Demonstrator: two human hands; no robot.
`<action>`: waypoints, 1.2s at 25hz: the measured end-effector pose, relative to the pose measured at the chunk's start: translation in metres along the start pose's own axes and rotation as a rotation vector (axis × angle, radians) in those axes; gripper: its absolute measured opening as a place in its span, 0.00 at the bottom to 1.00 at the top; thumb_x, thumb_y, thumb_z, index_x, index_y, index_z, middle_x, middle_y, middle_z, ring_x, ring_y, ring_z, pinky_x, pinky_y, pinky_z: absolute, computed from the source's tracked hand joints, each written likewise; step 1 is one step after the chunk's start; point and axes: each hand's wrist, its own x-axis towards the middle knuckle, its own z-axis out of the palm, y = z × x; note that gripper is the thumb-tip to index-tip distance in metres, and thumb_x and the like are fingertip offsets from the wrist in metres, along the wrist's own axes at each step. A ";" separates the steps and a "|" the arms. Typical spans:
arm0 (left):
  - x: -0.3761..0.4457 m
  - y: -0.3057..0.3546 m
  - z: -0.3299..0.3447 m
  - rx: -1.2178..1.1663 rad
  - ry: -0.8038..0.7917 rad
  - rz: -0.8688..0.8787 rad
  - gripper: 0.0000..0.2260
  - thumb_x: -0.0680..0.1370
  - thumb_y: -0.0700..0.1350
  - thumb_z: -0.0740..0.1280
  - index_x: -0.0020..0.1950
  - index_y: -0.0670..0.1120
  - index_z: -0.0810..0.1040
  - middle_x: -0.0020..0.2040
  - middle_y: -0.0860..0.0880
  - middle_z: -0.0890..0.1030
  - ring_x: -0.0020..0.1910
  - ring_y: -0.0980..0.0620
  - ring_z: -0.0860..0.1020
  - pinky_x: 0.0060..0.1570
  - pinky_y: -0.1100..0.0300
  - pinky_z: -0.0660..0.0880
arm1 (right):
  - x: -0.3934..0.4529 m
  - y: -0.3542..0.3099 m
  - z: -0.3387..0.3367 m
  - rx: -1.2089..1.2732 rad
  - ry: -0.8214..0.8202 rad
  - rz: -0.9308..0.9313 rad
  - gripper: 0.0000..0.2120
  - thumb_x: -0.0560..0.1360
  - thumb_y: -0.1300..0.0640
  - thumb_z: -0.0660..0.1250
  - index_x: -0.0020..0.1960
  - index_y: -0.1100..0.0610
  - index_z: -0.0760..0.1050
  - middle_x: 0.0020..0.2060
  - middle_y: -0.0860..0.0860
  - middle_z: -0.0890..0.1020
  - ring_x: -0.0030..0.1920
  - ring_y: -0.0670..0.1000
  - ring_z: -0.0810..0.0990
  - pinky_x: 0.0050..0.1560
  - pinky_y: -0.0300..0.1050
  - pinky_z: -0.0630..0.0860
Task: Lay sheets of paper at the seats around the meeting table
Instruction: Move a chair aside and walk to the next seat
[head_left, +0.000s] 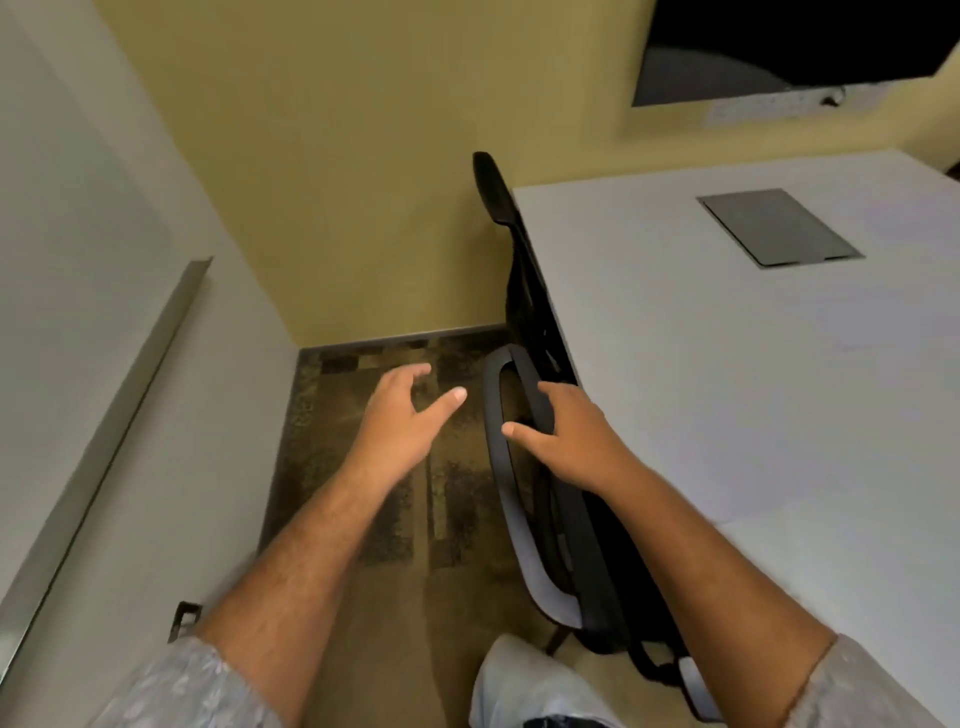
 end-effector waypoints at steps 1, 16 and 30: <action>0.023 0.002 0.002 0.002 -0.031 0.036 0.30 0.76 0.66 0.70 0.75 0.55 0.72 0.75 0.54 0.70 0.72 0.54 0.70 0.65 0.56 0.69 | 0.011 0.000 -0.001 0.007 0.038 0.020 0.45 0.74 0.31 0.70 0.83 0.51 0.61 0.81 0.53 0.66 0.80 0.57 0.66 0.77 0.58 0.69; 0.300 0.068 0.102 0.038 -0.496 0.330 0.25 0.76 0.60 0.73 0.71 0.55 0.75 0.69 0.57 0.71 0.66 0.60 0.69 0.62 0.59 0.67 | 0.185 0.048 -0.067 0.286 0.524 0.442 0.45 0.75 0.29 0.67 0.84 0.51 0.58 0.81 0.52 0.66 0.80 0.55 0.65 0.76 0.53 0.65; 0.528 0.158 0.217 -0.215 -0.967 0.257 0.21 0.77 0.61 0.72 0.68 0.58 0.76 0.70 0.56 0.75 0.71 0.55 0.71 0.60 0.56 0.67 | 0.349 0.042 -0.094 0.252 0.899 0.807 0.41 0.77 0.30 0.65 0.81 0.51 0.61 0.77 0.54 0.70 0.74 0.56 0.73 0.72 0.55 0.72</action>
